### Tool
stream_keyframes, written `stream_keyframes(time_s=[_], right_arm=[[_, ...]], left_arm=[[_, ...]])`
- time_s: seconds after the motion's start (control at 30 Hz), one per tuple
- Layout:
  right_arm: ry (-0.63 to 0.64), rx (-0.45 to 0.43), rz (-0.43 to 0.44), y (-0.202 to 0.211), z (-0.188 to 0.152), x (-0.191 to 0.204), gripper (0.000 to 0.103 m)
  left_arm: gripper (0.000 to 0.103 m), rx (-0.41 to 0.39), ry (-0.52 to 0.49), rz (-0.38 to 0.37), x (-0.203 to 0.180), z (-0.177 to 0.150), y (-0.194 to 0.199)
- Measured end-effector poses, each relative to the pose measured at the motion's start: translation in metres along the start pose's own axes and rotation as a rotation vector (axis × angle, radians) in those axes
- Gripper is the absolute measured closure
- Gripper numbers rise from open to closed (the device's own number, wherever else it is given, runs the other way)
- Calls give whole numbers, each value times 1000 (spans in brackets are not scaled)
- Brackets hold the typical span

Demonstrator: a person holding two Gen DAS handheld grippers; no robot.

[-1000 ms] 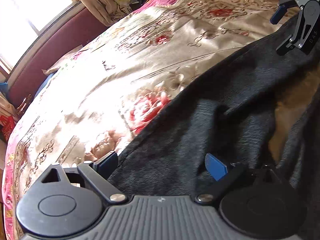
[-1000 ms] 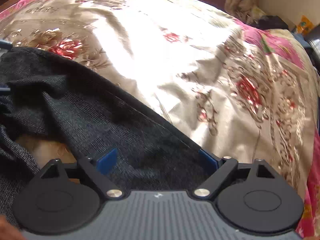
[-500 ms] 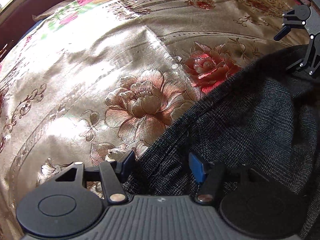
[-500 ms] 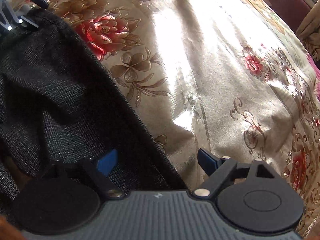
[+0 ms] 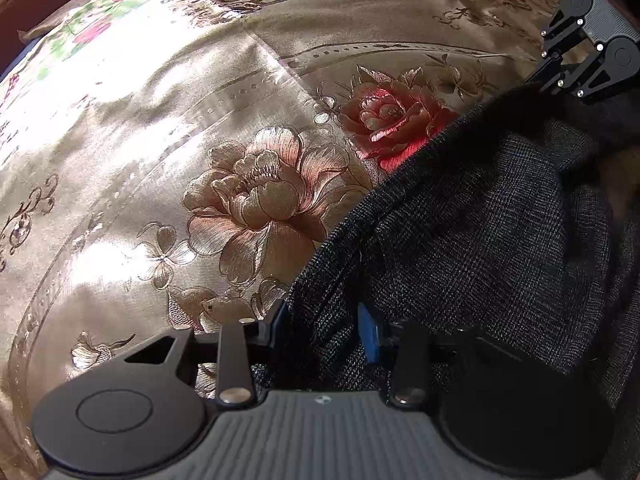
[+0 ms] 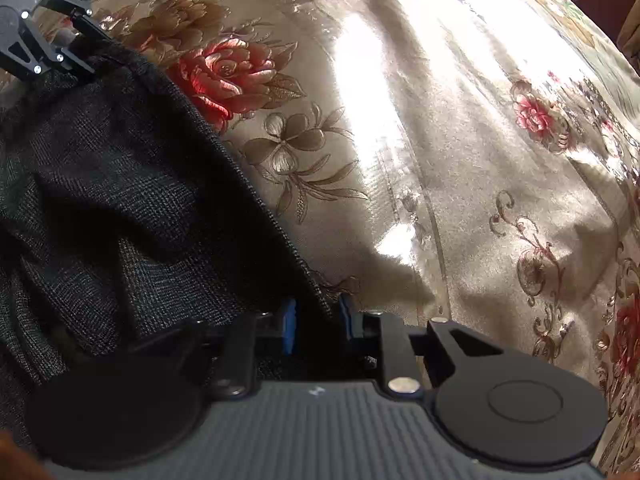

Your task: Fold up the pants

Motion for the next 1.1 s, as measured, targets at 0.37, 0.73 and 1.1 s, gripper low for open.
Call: stream_keyframes(time_s=[0.37, 0.73, 1.1], right_arm=[[-19, -3, -46, -6, -4, 11, 91], [-38, -17, -84, 8, 0, 14, 99], [-21, -249, -199, 121, 9, 36, 100]], left_arm=[[33, 1, -19, -37, 15, -2, -6], [77, 7, -26, 20, -2, -4, 13], [80, -140, -18, 187, -20, -10, 102]])
Point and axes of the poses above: each gripper's, at about its wrist camera, not at the fingertips, and y roughly against the way its jaws point, x to its left, z to its top, the point moved 4 cm from there along -y, roughly the way its jaws point, and after that the axes turned 8 degrees about -y, right-handed, at the moved point
